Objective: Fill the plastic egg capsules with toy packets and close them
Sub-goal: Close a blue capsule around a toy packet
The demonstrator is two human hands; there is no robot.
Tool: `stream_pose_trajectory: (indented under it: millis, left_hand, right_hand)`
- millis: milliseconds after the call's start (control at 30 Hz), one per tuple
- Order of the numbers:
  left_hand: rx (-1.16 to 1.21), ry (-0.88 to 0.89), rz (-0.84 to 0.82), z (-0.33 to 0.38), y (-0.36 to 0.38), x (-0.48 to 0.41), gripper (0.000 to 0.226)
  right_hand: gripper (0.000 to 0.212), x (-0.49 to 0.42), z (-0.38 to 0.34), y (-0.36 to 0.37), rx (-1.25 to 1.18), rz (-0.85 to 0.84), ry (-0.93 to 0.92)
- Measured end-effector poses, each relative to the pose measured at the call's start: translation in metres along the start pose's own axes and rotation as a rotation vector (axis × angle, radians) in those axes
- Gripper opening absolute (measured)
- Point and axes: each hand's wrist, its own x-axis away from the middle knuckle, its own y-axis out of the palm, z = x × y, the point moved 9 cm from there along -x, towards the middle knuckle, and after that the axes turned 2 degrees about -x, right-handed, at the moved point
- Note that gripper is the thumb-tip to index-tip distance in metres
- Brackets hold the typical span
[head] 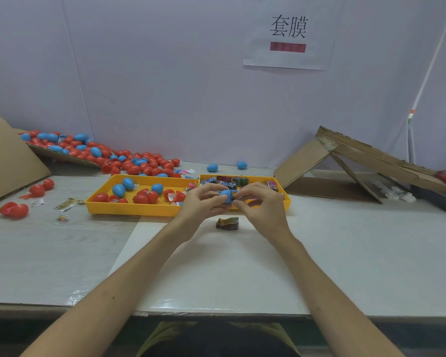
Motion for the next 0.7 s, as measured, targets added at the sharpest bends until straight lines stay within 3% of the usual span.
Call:
stream_pose_trajectory:
  millis: [700]
  left_hand:
    - [-0.080,0.016,0.071,0.0042,-0.0055,0.0020,0.027]
  right_hand:
    - [0.011,-0.0006,0.0060,0.0047,0.044,-0.032,0.028]
